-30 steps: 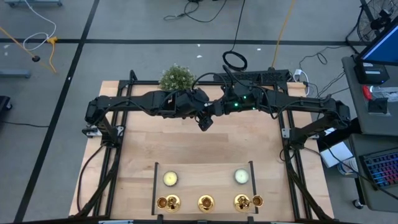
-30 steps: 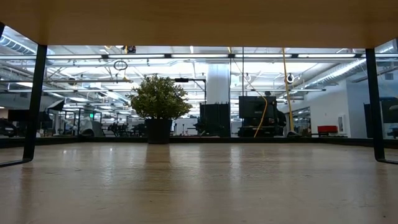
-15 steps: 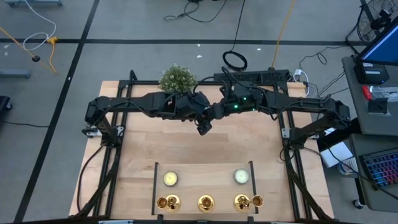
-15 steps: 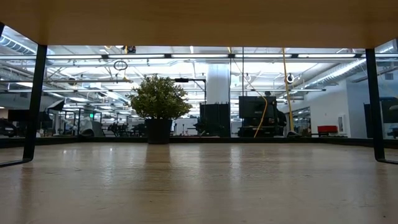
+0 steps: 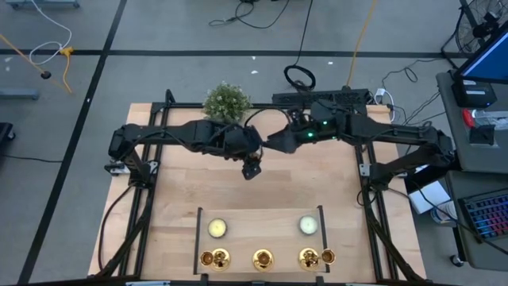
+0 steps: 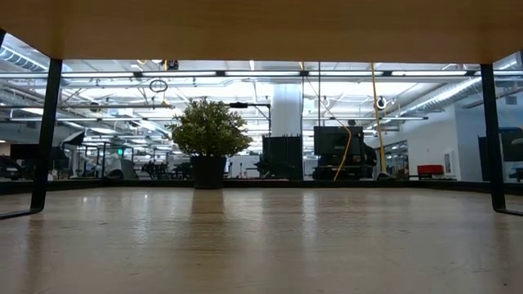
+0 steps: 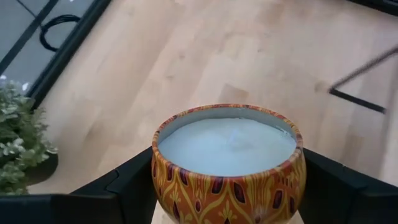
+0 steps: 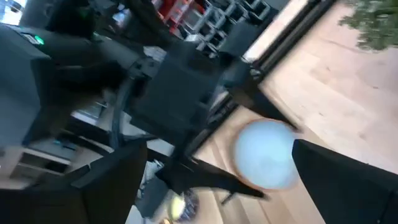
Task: Pick & Place candle stick holders
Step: Put the yellow patterned scented candle on the shelf
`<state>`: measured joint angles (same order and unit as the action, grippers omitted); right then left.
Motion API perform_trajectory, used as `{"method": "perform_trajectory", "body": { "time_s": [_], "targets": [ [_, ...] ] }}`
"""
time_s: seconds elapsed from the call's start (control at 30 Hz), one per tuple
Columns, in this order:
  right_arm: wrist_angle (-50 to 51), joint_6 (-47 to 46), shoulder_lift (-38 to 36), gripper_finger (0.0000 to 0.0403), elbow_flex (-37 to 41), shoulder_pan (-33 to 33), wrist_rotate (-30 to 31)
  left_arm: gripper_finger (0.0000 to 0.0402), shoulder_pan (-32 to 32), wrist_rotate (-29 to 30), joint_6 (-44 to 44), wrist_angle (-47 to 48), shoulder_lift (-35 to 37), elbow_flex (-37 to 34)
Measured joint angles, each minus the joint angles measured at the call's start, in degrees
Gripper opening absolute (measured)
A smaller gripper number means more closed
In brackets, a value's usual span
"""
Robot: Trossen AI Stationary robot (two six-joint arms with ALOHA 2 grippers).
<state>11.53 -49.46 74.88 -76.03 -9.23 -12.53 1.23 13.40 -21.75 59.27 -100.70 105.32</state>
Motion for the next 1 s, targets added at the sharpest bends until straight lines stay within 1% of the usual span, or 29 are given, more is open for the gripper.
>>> {"method": "perform_trajectory", "body": {
  "time_s": [0.13, 0.3, 0.4, 0.57, 0.7, 0.77, 0.83, 0.87, 0.93, 1.0],
  "targets": [
    [1.15, 1.17, -3.09, 0.0396, 0.02, -0.02, 0.13, 0.0293, 1.92, 0.37, -0.03, 0.26, 1.66, 0.0],
    [2.7, 2.18, -7.08, 0.0397, 0.04, -0.02, 0.52, 0.0293, 3.25, 2.73, -0.94, -0.51, 4.01, -0.56],
    [3.93, 2.64, -8.96, 0.0397, 0.07, -0.02, 1.96, 0.0293, 3.57, 3.3, -1.63, -3.74, 6.61, -2.11],
    [4.44, 3.68, -10.58, 0.0395, 0.15, -0.02, 3.85, 0.0293, 5.17, 3.56, -4.67, -8.58, 12.67, -7.65],
    [5.02, 3.7, -10.84, 0.0395, 0.13, -0.02, 3.86, 0.0293, 7.26, 7.04, -9.14, -10.73, 20.07, -13.57],
    [5.55, 3.85, -10.83, 0.0394, 0.13, -0.02, 3.82, 0.0293, 8.22, 7.86, -11.45, -11.38, 23.55, -17.38],
    [5.62, 3.9, -10.59, 0.0394, 0.13, -0.02, 3.74, 0.0293, 8.85, 7.16, -13.52, -15.08, 27.29, -21.82],
    [5.77, 3.95, -10.53, 0.0394, 0.13, -0.02, 3.7, 0.0293, 9.14, 5.79, -14.07, -16.94, 28.99, -24.34],
    [6.71, 4.12, -10.4, 0.0394, 0.13, -0.02, 3.55, 0.0293, 9.29, 0.75, -14.57, -24.34, 32.36, -29.46],
    [7.05, 4.12, -10.42, 0.0394, 0.15, -0.02, 3.54, 0.0293, 9.02, -5.94, -15.05, -32.24, 34.73, -35.34]
  ]
}}
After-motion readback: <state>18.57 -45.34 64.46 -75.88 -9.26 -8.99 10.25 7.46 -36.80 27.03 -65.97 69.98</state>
